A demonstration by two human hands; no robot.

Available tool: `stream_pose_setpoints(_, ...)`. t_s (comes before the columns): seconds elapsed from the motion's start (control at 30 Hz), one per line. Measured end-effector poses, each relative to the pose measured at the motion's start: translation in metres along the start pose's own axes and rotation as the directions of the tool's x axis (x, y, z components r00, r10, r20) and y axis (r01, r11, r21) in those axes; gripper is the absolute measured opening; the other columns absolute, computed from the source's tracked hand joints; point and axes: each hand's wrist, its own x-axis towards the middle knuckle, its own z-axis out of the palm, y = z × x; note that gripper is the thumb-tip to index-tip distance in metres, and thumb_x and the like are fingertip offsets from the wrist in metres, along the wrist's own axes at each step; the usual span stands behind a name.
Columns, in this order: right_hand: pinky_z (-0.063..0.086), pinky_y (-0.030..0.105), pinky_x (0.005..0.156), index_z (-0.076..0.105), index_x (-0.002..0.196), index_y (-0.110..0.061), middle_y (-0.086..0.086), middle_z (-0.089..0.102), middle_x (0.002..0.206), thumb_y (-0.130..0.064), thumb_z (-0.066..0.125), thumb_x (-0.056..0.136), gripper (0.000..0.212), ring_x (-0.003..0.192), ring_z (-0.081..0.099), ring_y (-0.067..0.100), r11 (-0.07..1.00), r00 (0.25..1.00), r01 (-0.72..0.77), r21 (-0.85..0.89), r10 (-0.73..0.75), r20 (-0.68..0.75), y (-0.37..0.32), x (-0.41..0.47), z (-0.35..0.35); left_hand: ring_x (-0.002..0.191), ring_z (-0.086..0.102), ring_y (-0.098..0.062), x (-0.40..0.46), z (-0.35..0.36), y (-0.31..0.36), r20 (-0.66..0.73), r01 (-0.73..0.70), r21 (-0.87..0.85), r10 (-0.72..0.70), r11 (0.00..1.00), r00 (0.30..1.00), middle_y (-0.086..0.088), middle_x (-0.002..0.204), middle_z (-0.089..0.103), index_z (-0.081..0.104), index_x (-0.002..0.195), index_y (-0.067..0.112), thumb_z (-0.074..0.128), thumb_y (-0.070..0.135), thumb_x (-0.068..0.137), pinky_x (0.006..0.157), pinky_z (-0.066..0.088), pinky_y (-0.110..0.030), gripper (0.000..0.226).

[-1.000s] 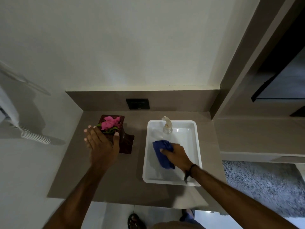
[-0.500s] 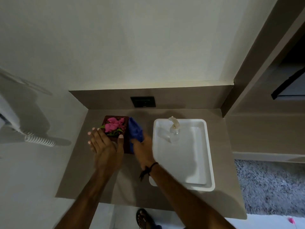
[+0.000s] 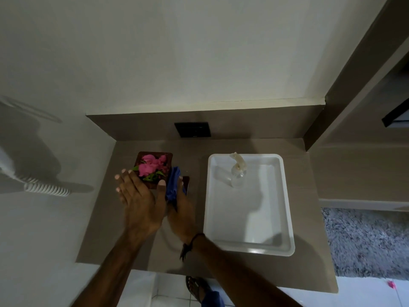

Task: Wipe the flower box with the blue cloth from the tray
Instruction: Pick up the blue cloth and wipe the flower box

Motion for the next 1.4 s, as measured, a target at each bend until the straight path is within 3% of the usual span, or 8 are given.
stream_pose_setpoints(0.13,0.043,0.014,0.105,0.034,0.149,-0.041,-0.020,0.057,0.138,-0.009,0.031,0.107,0.052,0.127,0.054,-0.003,0.997,1.000,0.014,-0.076,-0.013,0.021,0.013,0.007,-0.008,0.154,-0.017,-0.030,-0.001,-0.004,0.002,0.019,0.007,-0.006,-0.007,1.000,1.000,-0.019,0.167,-0.010,-0.009,0.155,0.002,0.021,0.068,0.090,0.124,-0.010,-0.044,0.098)
stream_pose_setpoints(0.33,0.033,0.040,0.120,0.018,0.158,-0.011,0.014,0.034,0.158,0.010,0.041,0.092,0.073,0.143,0.038,0.030,0.990,0.994,-0.089,-0.105,0.095,0.051,-0.001,0.067,-0.022,0.154,-0.016,-0.031,-0.001,-0.006,0.006,0.033,0.020,-0.014,-0.019,1.000,0.999,-0.021,0.167,-0.009,-0.007,0.155,0.000,0.021,0.067,0.089,0.123,-0.011,-0.043,0.099)
stream_pose_setpoints(0.47,0.043,0.016,0.108,0.015,0.158,-0.023,0.002,0.043,0.150,-0.002,0.044,0.100,0.069,0.128,0.052,0.009,0.998,0.998,-0.056,-0.041,0.057,0.037,0.016,0.031,-0.010,0.154,-0.015,-0.032,-0.001,-0.004,0.006,0.024,0.030,-0.010,-0.029,1.000,0.999,-0.022,0.167,-0.008,-0.007,0.155,-0.001,0.023,0.067,0.088,0.123,-0.010,-0.043,0.100)
stream_pose_setpoints(0.57,0.027,0.041,0.124,0.005,0.160,-0.019,0.009,0.023,0.164,0.006,0.041,0.097,0.077,0.150,0.029,0.024,0.995,0.995,-0.055,-0.085,0.061,0.076,0.028,0.021,-0.014,0.154,-0.014,-0.033,0.001,-0.002,0.003,0.011,0.024,-0.009,-0.024,1.000,1.000,-0.023,0.167,-0.007,-0.006,0.155,-0.001,0.023,0.068,0.089,0.123,-0.008,-0.045,0.100)
stream_pose_setpoints(0.77,0.050,0.026,0.096,0.032,0.154,-0.017,0.013,0.056,0.140,0.006,0.042,0.094,0.065,0.108,0.055,0.015,0.982,0.985,-0.170,0.083,0.172,-0.017,0.000,0.070,-0.015,0.155,-0.011,-0.035,0.001,0.002,-0.001,0.001,0.015,-0.010,-0.015,1.000,1.000,-0.024,0.166,-0.004,-0.004,0.155,-0.001,0.025,0.068,0.089,0.123,-0.007,-0.046,0.099)
stream_pose_setpoints(0.87,0.047,0.009,0.092,0.032,0.154,-0.022,0.003,0.055,0.142,-0.003,0.046,0.096,0.063,0.117,0.056,0.011,0.986,0.990,-0.142,0.085,0.141,0.016,0.001,0.053,-0.007,0.154,-0.010,-0.037,0.002,0.002,-0.001,-0.001,0.018,0.010,-0.018,1.000,1.000,-0.026,0.166,-0.003,-0.004,0.154,-0.003,0.022,0.069,0.088,0.123,-0.005,-0.048,0.102)
stream_pose_setpoints(1.23,0.051,0.027,0.080,0.044,0.145,-0.014,0.013,0.063,0.127,0.006,0.041,0.092,0.056,0.103,0.062,0.022,0.971,0.971,-0.239,0.009,0.238,0.012,-0.013,0.065,-0.021,0.154,-0.013,-0.034,-0.001,-0.002,0.006,0.015,0.052,-0.006,-0.052,0.999,0.999,-0.024,0.166,-0.007,-0.006,0.155,-0.002,0.024,0.067,0.087,0.125,-0.006,-0.047,0.101)
stream_pose_setpoints(1.4,0.054,0.017,0.080,0.047,0.144,-0.023,-0.013,0.067,0.109,-0.009,0.048,0.097,0.049,0.096,0.065,0.008,0.986,0.993,-0.115,0.116,0.115,0.013,-0.023,0.030,-0.011,0.155,-0.012,-0.036,-0.004,-0.006,0.011,-0.003,0.039,-0.040,-0.039,0.998,0.999,-0.025,0.166,-0.006,-0.006,0.155,-0.003,0.032,0.061,0.093,0.125,-0.006,-0.047,0.096)
